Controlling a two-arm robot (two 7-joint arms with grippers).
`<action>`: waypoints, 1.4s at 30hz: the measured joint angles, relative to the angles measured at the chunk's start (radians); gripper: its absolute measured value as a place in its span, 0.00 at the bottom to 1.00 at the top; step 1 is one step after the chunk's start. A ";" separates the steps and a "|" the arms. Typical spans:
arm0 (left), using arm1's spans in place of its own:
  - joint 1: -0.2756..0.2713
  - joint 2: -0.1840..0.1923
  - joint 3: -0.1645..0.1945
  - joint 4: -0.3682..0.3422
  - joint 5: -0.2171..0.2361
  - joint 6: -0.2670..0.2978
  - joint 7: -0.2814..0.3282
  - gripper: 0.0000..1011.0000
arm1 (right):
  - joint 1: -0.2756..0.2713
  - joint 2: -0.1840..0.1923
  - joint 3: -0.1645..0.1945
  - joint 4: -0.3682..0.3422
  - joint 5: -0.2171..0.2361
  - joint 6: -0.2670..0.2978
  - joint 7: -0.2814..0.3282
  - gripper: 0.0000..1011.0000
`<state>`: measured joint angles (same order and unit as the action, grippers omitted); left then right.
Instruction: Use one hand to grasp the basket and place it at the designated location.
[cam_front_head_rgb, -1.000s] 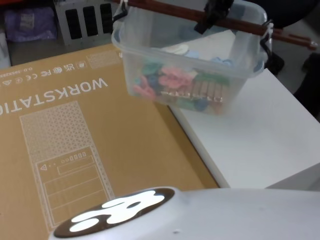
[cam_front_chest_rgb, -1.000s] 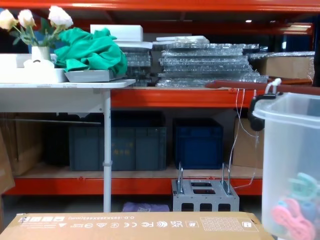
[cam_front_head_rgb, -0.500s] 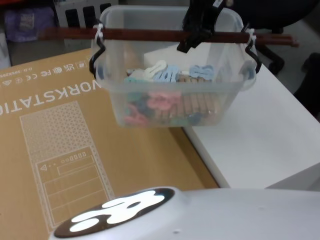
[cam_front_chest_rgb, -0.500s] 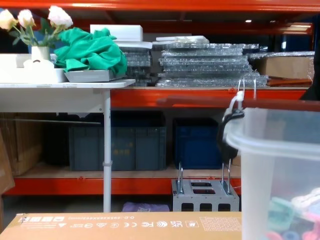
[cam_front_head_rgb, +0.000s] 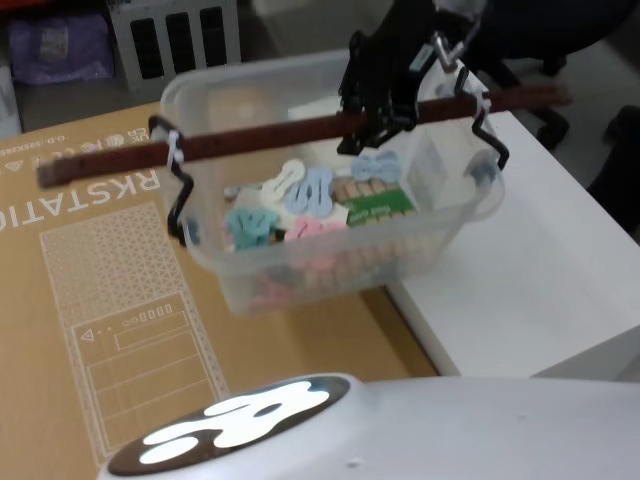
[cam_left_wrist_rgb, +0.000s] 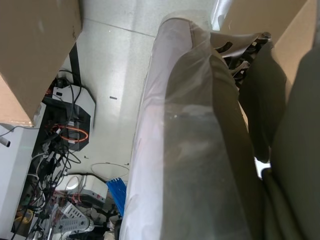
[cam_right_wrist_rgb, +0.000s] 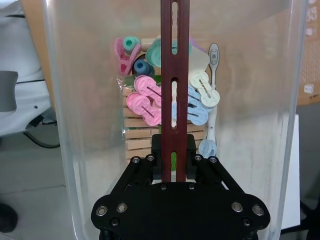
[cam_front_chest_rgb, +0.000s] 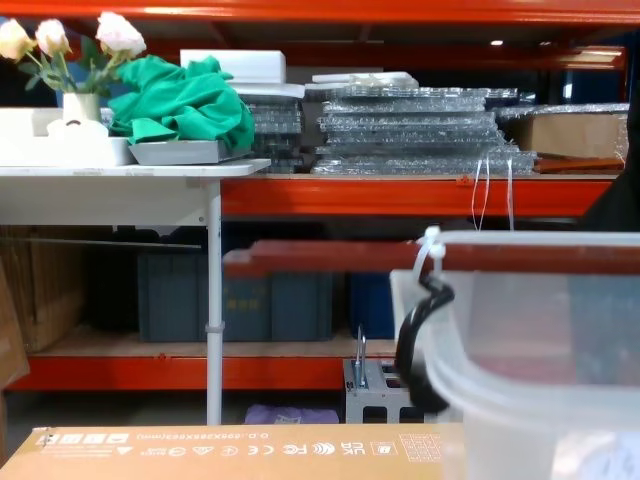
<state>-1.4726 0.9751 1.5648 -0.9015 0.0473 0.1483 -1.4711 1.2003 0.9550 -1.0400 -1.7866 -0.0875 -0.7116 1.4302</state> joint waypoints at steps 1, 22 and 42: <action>0.000 0.000 0.000 0.000 0.000 0.000 0.000 0.00 | -0.002 0.001 -0.002 -0.008 -0.002 -0.005 -0.003 0.23; 0.000 0.000 0.000 0.000 0.000 0.000 0.000 0.00 | 0.003 -0.046 -0.096 -0.071 0.044 -0.056 -0.009 0.23; 0.000 0.000 0.000 0.000 0.000 0.000 0.000 0.00 | -0.001 -0.104 -0.152 -0.051 0.069 0.008 -0.065 0.23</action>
<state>-1.4726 0.9752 1.5648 -0.9015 0.0473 0.1483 -1.4711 1.1997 0.8506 -1.1920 -1.8380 -0.0188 -0.7035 1.3650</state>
